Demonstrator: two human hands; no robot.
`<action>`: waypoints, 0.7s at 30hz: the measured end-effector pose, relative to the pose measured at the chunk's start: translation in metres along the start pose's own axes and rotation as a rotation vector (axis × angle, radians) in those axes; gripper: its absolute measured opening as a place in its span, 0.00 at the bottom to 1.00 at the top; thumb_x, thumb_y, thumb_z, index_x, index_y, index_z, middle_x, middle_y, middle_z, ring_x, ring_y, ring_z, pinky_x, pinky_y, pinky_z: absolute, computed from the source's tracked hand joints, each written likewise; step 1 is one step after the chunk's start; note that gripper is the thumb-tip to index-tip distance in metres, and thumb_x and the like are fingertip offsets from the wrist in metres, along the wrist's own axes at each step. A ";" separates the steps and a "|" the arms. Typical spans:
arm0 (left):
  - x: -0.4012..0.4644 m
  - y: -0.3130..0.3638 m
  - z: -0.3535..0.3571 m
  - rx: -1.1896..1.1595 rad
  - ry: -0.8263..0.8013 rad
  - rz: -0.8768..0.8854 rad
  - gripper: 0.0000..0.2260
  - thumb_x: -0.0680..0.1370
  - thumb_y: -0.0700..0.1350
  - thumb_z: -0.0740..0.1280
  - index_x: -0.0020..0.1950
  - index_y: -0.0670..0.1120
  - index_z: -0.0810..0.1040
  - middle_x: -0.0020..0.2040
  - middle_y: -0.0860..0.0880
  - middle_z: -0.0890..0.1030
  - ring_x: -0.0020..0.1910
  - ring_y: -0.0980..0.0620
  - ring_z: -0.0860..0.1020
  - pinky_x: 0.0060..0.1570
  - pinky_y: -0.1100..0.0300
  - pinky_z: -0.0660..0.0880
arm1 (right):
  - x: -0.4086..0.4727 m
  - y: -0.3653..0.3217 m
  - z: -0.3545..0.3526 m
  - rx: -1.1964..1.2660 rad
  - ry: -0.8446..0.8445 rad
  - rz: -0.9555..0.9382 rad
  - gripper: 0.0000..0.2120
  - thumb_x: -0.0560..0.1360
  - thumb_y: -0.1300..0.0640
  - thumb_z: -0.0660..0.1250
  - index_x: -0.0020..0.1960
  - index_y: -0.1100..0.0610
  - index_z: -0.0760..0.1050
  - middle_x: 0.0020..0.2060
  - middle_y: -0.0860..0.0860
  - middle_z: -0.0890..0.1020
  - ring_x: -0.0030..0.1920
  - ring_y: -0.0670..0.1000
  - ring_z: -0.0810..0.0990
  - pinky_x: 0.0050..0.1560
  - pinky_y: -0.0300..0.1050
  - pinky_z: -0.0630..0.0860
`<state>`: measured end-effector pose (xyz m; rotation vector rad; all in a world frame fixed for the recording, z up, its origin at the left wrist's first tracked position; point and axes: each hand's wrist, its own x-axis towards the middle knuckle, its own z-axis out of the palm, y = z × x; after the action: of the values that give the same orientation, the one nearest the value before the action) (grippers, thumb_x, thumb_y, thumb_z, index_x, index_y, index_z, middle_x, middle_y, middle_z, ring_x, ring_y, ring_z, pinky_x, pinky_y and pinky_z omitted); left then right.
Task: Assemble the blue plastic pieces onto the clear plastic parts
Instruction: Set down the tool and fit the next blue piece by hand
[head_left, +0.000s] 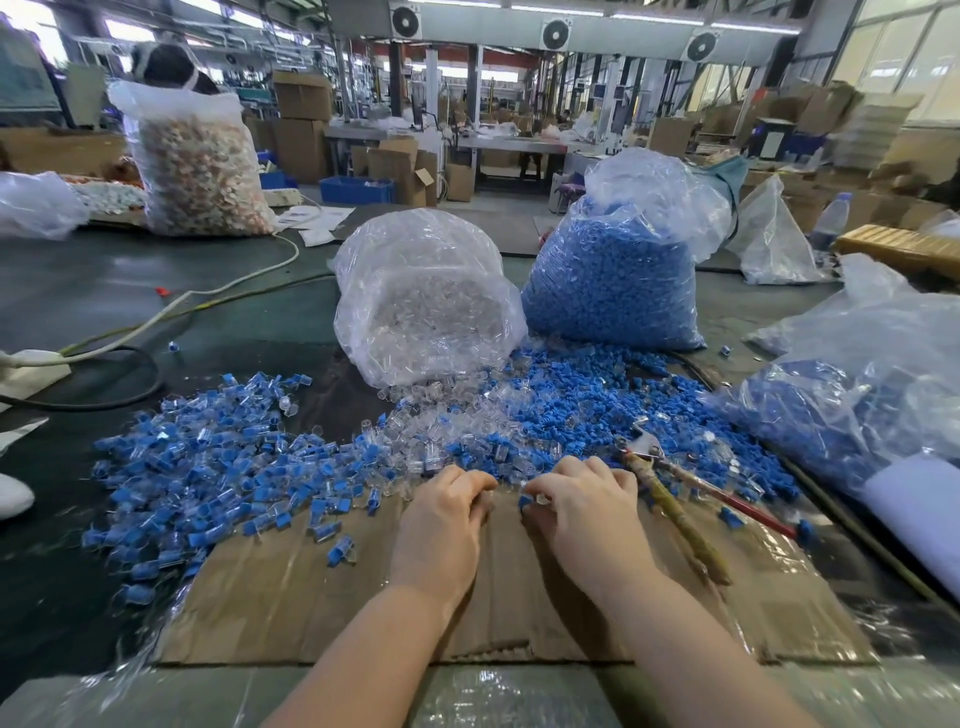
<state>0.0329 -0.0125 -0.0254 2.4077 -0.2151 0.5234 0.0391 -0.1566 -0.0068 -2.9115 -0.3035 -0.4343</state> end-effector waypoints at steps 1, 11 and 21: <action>0.000 0.000 0.000 0.000 -0.007 0.006 0.09 0.77 0.42 0.65 0.56 0.49 0.79 0.48 0.54 0.77 0.47 0.57 0.74 0.50 0.66 0.70 | 0.000 -0.002 0.001 -0.024 -0.005 0.007 0.12 0.78 0.51 0.57 0.58 0.42 0.75 0.50 0.43 0.74 0.54 0.49 0.68 0.50 0.48 0.53; -0.002 0.002 -0.004 -0.045 -0.006 0.021 0.06 0.75 0.42 0.67 0.51 0.48 0.79 0.46 0.55 0.77 0.44 0.60 0.73 0.48 0.71 0.67 | -0.002 -0.012 0.008 -0.056 0.013 0.039 0.06 0.78 0.56 0.56 0.50 0.48 0.70 0.49 0.44 0.75 0.54 0.50 0.69 0.54 0.47 0.57; -0.001 -0.001 -0.006 -0.088 -0.017 -0.022 0.08 0.77 0.42 0.66 0.54 0.50 0.81 0.44 0.57 0.74 0.42 0.60 0.71 0.44 0.75 0.64 | -0.012 -0.019 0.013 -0.031 0.148 0.118 0.07 0.73 0.62 0.66 0.45 0.52 0.78 0.40 0.48 0.80 0.46 0.55 0.76 0.50 0.51 0.67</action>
<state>0.0305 -0.0076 -0.0218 2.3272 -0.2142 0.4744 0.0272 -0.1376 -0.0201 -2.8871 -0.1035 -0.6361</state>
